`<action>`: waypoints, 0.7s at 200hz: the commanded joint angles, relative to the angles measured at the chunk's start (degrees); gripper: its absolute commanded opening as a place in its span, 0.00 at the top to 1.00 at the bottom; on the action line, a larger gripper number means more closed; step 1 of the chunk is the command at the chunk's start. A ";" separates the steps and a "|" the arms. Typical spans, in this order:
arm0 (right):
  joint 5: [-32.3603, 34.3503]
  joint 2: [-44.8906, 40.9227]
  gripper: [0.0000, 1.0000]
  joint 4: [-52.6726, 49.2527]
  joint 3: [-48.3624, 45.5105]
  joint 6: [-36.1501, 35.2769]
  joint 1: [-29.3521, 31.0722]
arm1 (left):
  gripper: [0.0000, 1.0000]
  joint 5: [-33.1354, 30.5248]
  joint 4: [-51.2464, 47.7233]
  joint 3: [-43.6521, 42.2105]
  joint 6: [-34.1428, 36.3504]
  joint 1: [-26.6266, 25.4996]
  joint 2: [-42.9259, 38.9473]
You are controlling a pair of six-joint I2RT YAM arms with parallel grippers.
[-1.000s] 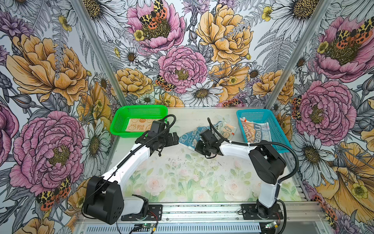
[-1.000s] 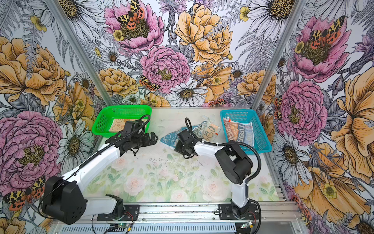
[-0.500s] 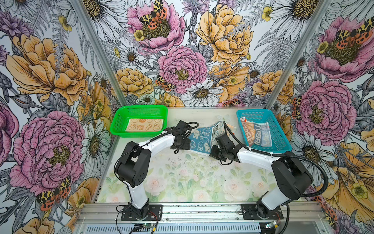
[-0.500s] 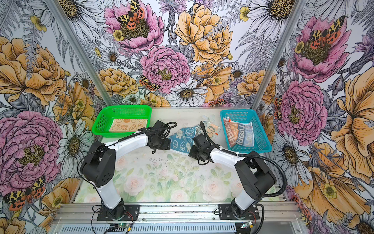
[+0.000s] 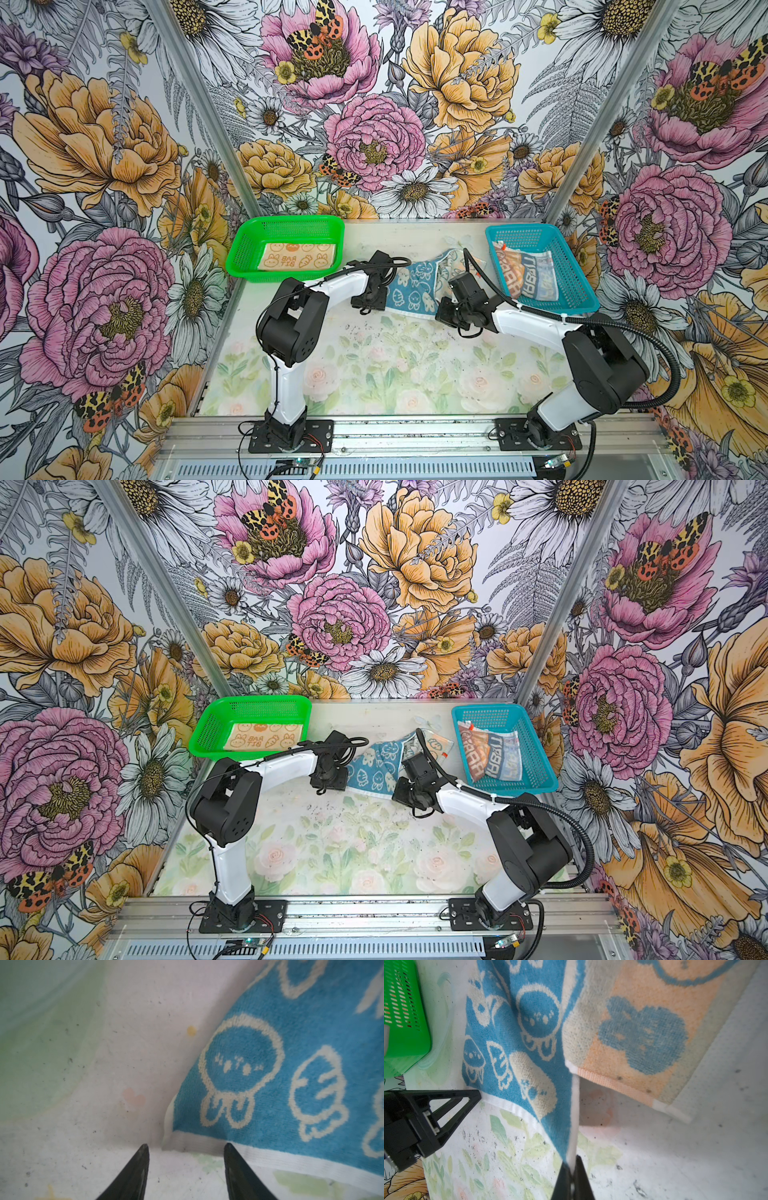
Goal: Fold and stack the towels
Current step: 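Grasp the towel's near corner with the left gripper beside the right gripper, then lift the towel by two corners with both grippers, spreading it apart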
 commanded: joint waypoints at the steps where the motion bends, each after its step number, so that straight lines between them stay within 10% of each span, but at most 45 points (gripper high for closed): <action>1: -0.62 -1.71 1.00 -0.07 0.08 -1.25 -0.28 | 0.46 -1.25 0.13 1.94 0.61 0.41 1.01; 140: -1.33 -4.36 1.00 -2.94 3.50 -4.78 -1.47 | 1.00 2.87 1.19 0.09 -0.61 1.78 0.84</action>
